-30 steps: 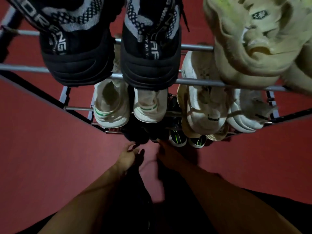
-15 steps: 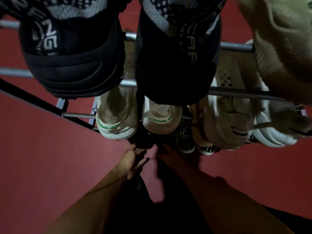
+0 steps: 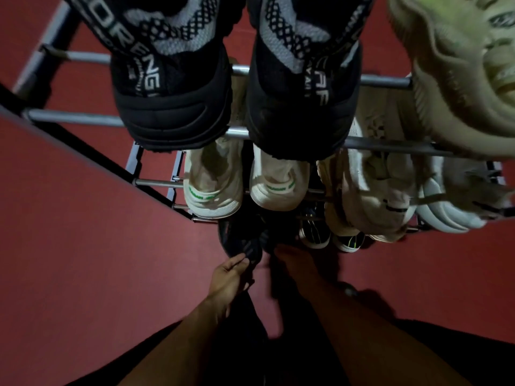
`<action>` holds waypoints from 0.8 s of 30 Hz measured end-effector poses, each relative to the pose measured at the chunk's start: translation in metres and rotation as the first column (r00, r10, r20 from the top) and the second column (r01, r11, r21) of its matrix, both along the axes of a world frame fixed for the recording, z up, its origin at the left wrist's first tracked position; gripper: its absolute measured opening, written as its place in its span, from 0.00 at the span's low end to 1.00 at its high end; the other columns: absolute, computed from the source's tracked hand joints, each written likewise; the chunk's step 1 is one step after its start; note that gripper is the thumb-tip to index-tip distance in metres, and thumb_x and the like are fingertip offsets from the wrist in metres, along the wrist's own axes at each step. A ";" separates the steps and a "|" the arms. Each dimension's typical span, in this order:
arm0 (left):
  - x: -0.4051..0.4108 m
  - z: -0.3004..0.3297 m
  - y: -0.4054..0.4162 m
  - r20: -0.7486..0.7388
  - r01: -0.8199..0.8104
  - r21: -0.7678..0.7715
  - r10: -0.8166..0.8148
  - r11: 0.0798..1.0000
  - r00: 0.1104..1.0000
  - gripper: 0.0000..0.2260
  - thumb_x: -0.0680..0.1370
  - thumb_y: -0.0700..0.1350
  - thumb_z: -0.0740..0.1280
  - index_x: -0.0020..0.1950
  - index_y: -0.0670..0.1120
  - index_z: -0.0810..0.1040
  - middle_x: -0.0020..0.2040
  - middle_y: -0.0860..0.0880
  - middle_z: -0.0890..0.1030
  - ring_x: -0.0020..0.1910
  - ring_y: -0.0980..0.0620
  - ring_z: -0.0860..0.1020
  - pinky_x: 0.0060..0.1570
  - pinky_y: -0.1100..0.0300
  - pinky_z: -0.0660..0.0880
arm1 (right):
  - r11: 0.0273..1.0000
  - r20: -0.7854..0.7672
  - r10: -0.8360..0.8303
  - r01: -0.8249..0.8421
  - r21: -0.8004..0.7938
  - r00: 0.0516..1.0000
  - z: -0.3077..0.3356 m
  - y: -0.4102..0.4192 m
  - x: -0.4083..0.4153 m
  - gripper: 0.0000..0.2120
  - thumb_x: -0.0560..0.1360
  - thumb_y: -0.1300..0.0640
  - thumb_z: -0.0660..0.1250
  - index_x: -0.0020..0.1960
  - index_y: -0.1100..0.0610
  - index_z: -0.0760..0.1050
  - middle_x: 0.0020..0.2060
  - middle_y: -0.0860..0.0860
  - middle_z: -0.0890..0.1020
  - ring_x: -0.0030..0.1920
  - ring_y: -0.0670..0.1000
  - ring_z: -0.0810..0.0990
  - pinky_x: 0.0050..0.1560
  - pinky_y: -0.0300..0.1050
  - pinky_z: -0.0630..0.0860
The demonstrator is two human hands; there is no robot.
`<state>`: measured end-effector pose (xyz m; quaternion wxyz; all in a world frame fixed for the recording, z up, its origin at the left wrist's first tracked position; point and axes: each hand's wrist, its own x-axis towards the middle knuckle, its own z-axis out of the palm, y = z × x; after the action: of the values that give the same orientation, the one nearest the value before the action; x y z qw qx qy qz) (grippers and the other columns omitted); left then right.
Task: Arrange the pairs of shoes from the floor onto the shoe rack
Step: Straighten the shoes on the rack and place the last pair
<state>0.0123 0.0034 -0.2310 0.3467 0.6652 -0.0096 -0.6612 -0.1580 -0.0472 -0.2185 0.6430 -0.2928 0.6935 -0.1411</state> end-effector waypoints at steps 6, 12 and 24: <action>0.006 0.009 0.017 0.203 0.201 0.071 -0.212 0.977 0.956 0.09 0.81 0.45 0.68 0.47 0.41 0.84 0.34 0.45 0.82 0.31 0.50 0.77 0.28 0.63 0.73 | 0.996 -0.145 0.082 -0.086 -0.024 0.986 -0.002 0.035 -0.017 0.11 0.77 0.57 0.68 0.56 0.63 0.81 0.54 0.55 0.83 0.55 0.51 0.79 0.56 0.35 0.74; -0.001 -0.004 0.028 0.208 0.376 0.220 -0.420 0.900 0.884 0.13 0.81 0.47 0.67 0.40 0.42 0.81 0.30 0.46 0.77 0.25 0.50 0.70 0.26 0.62 0.68 | 0.970 -0.219 0.134 -0.083 0.229 0.967 -0.004 0.045 -0.028 0.20 0.74 0.47 0.70 0.57 0.62 0.80 0.53 0.57 0.84 0.56 0.57 0.82 0.54 0.47 0.78; -0.001 -0.012 0.010 0.471 0.520 0.215 -0.554 0.827 0.686 0.06 0.79 0.44 0.67 0.45 0.44 0.81 0.42 0.47 0.81 0.45 0.48 0.79 0.45 0.64 0.71 | 0.975 -0.190 0.135 -0.165 -0.150 0.972 -0.012 0.018 -0.001 0.17 0.75 0.64 0.68 0.63 0.61 0.76 0.57 0.54 0.79 0.57 0.52 0.78 0.56 0.40 0.71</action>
<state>0.0108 0.0138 -0.2432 0.1006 0.7953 -0.2749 -0.5308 -0.1587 -0.0295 -0.2307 0.5607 -0.4081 0.7100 -0.1220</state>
